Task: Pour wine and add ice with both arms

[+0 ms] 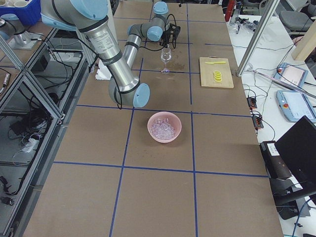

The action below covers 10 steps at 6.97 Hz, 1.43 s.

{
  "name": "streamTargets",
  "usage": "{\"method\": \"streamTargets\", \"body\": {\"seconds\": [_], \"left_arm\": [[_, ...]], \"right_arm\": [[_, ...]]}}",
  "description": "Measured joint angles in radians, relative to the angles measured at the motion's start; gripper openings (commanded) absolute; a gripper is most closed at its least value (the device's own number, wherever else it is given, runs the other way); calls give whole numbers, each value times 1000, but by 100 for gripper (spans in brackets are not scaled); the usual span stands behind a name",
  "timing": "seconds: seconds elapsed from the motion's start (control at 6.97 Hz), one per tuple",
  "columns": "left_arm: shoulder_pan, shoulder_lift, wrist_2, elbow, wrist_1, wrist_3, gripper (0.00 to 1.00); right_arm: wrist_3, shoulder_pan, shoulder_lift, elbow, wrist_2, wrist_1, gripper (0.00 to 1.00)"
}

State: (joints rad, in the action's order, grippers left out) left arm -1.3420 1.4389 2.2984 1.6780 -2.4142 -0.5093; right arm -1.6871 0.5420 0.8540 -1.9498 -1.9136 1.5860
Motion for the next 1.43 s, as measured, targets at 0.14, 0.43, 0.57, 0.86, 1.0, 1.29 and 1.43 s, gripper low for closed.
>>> {"method": "streamTargets", "body": {"seconds": [0.14,0.43,0.57,0.86,1.0,1.29,1.43], "left_arm": [[0,0,0,0,0,0,100],[0,0,-1,-1,0,0,100],[0,0,-1,-3,0,0,100],[0,0,-1,-10,0,1,100],[0,-1,-1,-12,0,1,100],[1,-1,-1,-13,0,0,100],[1,-2,0,-13,0,3,100]], "right_arm": [[0,-2,0,1,3,1,100],[1,-9,2,4,18,1,100],[5,-7,8,5,21,2,100],[78,37,91,-6,10,-4,100],[202,76,164,-11,2,-9,100],[477,213,315,-14,-61,-13,100],[636,313,384,-12,-124,-11,100]]}}
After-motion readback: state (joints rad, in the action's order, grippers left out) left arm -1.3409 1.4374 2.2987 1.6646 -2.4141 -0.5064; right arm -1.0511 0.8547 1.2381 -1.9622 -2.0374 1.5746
